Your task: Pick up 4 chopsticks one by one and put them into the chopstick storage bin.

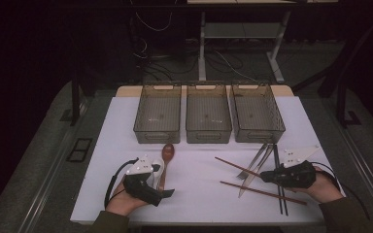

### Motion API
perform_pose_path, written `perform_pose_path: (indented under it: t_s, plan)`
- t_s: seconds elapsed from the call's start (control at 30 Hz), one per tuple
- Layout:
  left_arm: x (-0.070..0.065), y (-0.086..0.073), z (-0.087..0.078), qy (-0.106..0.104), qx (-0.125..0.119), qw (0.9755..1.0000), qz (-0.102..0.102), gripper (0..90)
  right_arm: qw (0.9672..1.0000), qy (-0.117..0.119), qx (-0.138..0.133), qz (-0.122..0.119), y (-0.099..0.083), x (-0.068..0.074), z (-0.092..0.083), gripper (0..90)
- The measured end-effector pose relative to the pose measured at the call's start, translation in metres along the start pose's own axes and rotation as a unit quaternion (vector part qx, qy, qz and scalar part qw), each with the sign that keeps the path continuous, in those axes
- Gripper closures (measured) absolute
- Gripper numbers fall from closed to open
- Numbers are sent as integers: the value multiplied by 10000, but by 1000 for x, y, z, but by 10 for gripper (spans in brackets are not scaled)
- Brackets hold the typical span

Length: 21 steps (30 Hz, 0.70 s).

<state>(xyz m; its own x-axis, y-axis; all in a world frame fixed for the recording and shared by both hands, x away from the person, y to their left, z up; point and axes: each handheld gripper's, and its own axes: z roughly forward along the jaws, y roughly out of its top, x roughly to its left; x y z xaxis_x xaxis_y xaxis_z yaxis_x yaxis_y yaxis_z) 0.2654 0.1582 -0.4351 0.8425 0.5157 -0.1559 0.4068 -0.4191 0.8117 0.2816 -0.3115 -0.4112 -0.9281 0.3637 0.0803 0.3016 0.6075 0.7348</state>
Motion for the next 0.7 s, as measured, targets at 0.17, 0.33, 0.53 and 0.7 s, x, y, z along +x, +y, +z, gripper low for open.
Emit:
perform_pose_path:
  t_s: [0.17,0.33,0.53,0.7]
  plan:
    - [-1,0,1,-21,-19,10000,-16,0,9996,-107,-206,174,4,-4,-1,839]
    - [-2,1,2,-61,-6,10000,23,0,9993,-150,-186,271,12,-8,3,840]
    - [-2,0,3,-81,-7,10000,-1,0,9990,-146,-271,339,23,-12,6,839]
    - [-2,1,3,-82,-40,10000,-18,0,9985,-192,-310,409,30,-16,8,839]
